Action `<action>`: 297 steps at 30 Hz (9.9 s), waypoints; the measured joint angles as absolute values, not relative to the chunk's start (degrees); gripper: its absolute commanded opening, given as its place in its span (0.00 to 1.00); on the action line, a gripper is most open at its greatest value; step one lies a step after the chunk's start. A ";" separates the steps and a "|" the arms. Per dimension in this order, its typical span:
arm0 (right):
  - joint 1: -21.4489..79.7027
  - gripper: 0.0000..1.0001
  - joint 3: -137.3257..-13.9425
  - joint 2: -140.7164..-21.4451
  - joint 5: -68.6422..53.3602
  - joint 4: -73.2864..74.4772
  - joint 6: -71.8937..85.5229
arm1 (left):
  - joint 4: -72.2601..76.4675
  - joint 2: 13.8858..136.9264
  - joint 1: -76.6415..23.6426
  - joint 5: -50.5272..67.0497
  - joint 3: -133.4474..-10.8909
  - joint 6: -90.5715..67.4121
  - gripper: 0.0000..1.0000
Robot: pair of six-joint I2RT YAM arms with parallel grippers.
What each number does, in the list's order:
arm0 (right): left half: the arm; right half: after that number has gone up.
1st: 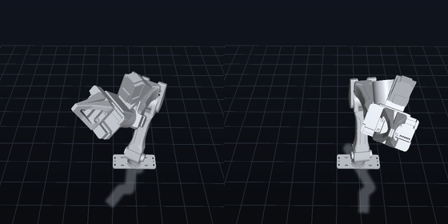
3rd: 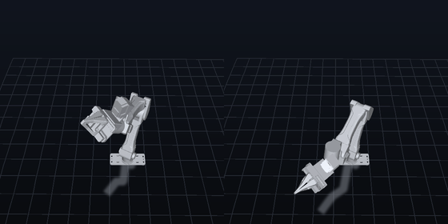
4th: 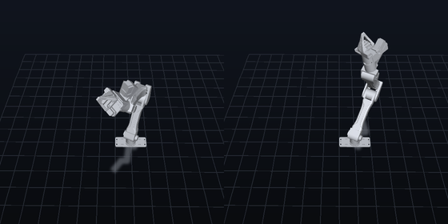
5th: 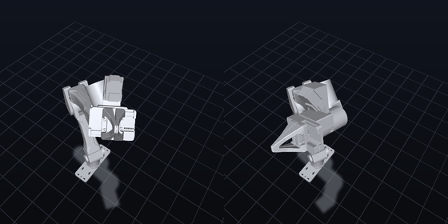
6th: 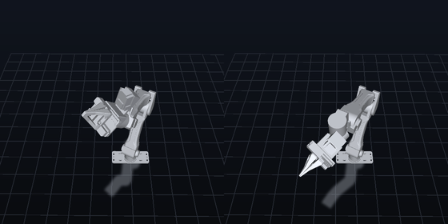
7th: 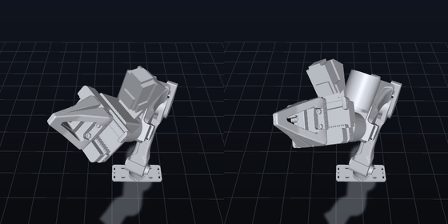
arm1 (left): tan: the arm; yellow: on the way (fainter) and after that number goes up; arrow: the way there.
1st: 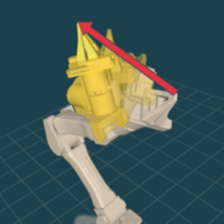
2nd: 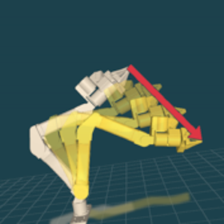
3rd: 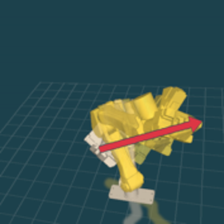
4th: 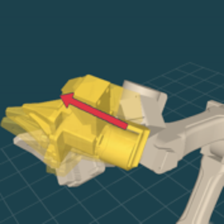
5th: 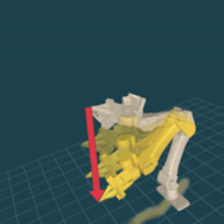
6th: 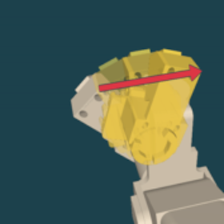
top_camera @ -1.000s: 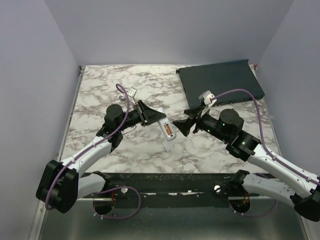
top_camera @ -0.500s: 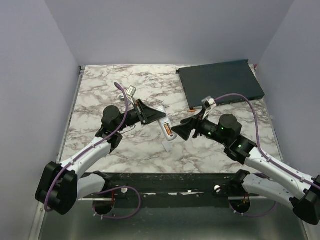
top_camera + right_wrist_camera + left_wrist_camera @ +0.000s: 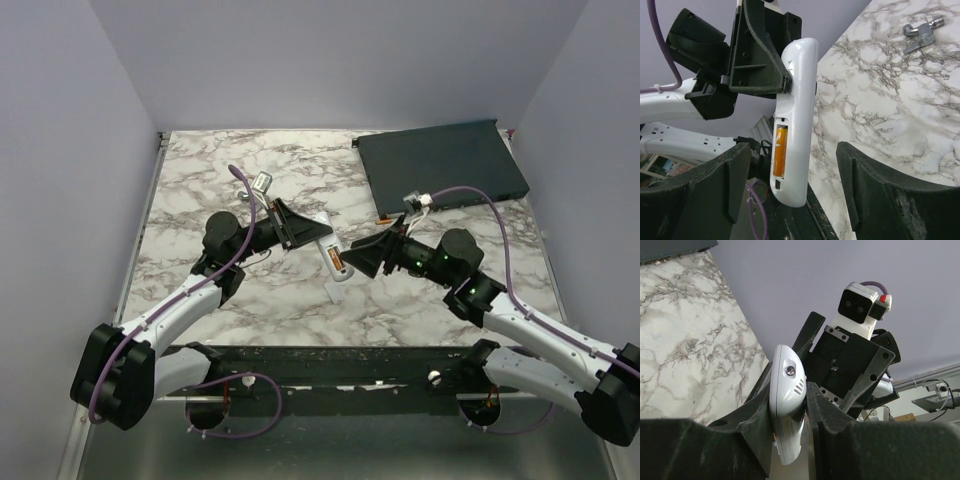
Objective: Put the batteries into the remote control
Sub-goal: Load the battery into the remote control, then move the battery to the center of the board.
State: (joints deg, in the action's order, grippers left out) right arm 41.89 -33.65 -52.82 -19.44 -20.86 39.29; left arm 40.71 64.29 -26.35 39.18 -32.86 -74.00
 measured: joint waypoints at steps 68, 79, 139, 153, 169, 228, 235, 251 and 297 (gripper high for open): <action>41.65 0.15 -35.62 -61.78 -26.22 -24.01 40.45 | 40.77 64.31 -25.93 39.20 -32.86 -72.53 0.00; 41.60 0.11 -37.87 -62.65 -26.20 -20.25 38.68 | 40.53 64.31 -25.80 38.59 -32.86 -71.75 0.00; 29.10 0.92 -53.41 -94.85 12.99 2.42 18.85 | 31.88 58.13 -23.09 40.82 -27.18 -69.87 0.00; 27.24 0.88 -54.17 -102.89 14.79 -4.62 16.43 | 29.87 56.77 -22.83 40.82 -27.20 -69.58 0.00; 26.52 0.72 -60.86 -109.27 17.10 -6.15 14.96 | 28.10 56.80 -22.83 40.82 -27.64 -69.17 0.00; 46.35 0.74 -45.43 -91.70 15.20 5.48 31.16 | 26.79 56.40 -20.21 40.84 -27.64 -68.36 0.00; 46.94 0.78 -45.36 -91.26 15.40 5.26 32.60 | 26.65 56.40 -19.97 40.86 -27.66 -68.36 0.00; 46.94 0.82 -40.64 -81.43 17.19 4.71 32.38 | 25.52 56.36 -19.81 40.82 -28.47 -68.31 0.00; 42.50 0.76 -41.08 -65.01 8.25 2.57 3.60 | 53.10 46.54 -17.63 57.76 -24.95 -61.06 0.00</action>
State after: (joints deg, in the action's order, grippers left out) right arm 42.50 -41.08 -65.01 8.25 2.57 3.60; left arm 53.10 46.54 -17.63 57.76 -24.95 -61.06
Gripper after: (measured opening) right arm 0.772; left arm 0.273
